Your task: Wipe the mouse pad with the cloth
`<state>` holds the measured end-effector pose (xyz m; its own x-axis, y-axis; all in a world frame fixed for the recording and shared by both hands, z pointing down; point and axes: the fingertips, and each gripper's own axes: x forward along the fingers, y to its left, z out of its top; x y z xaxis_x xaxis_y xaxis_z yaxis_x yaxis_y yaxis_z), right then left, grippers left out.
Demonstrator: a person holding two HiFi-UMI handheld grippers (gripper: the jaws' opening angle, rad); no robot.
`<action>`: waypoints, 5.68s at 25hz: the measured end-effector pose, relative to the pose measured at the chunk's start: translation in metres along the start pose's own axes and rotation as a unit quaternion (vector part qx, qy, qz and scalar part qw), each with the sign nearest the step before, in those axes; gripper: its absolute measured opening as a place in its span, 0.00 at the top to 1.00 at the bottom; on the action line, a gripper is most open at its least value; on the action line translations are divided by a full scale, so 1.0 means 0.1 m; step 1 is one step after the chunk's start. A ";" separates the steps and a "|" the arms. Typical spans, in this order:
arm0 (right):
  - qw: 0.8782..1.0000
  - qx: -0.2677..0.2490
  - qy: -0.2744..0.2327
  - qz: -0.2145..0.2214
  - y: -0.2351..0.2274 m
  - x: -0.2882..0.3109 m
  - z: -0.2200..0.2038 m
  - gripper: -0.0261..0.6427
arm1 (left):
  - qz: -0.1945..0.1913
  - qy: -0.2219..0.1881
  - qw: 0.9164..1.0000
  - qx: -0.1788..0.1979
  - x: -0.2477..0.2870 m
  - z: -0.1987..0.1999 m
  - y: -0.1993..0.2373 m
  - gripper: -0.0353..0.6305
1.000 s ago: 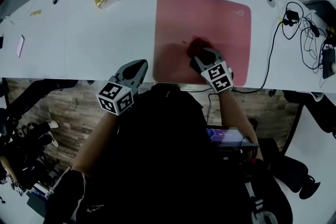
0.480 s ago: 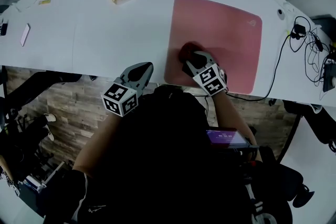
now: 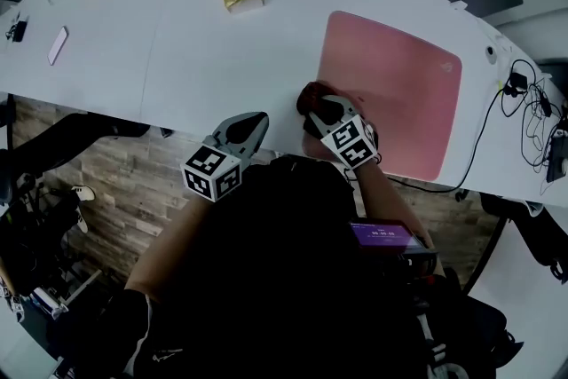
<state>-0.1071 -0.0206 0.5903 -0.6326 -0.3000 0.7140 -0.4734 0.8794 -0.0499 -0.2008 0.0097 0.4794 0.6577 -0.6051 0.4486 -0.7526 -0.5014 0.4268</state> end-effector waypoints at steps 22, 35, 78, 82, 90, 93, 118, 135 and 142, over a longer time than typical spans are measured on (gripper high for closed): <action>0.999 -0.040 0.017 -0.025 -0.45 0.25 0.31 0.76 | 0.000 0.005 1.000 -0.004 0.13 0.13 0.15 0.93; 0.997 0.001 0.028 -0.070 -0.90 -0.29 -0.22 0.76 | -0.023 0.019 1.000 0.008 0.59 0.16 -0.31 0.93; 0.958 0.158 0.023 -0.237 -2.25 -2.24 -2.17 0.76 | -0.098 0.084 0.990 0.061 2.03 0.10 -1.49 0.93; 0.956 0.164 0.021 -0.244 -2.31 -2.30 -2.22 0.76 | -0.104 0.089 0.988 0.067 2.09 0.13 -1.53 0.93; 0.945 0.185 0.030 -0.269 -2.43 -2.47 -2.37 0.76 | -0.108 0.096 0.987 0.069 2.14 0.12 -1.59 0.94; 0.941 0.195 0.032 -0.275 -2.45 -2.54 -2.43 0.76 | -0.102 0.095 0.988 0.067 2.13 0.11 -1.59 0.94; 0.950 0.170 0.018 -0.263 -2.93 -2.29 -2.14 0.76 | -0.005 0.053 0.998 0.033 1.61 0.15 -1.24 0.94; 0.972 0.116 0.020 -0.202 -2.57 -1.57 -1.41 0.76 | 0.009 0.037 0.999 0.005 1.27 0.15 -0.82 0.94; 0.979 0.095 0.018 -0.182 -2.40 -1.30 -1.15 0.76 | 0.006 0.036 0.999 -0.001 1.13 0.08 -0.74 0.94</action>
<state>0.1587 -0.1500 0.5896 -0.3806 -0.5634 0.7333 -0.7708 0.6313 0.0849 -0.0708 -0.0267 0.4921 0.6487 -0.5651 0.5097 -0.7609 -0.4930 0.4219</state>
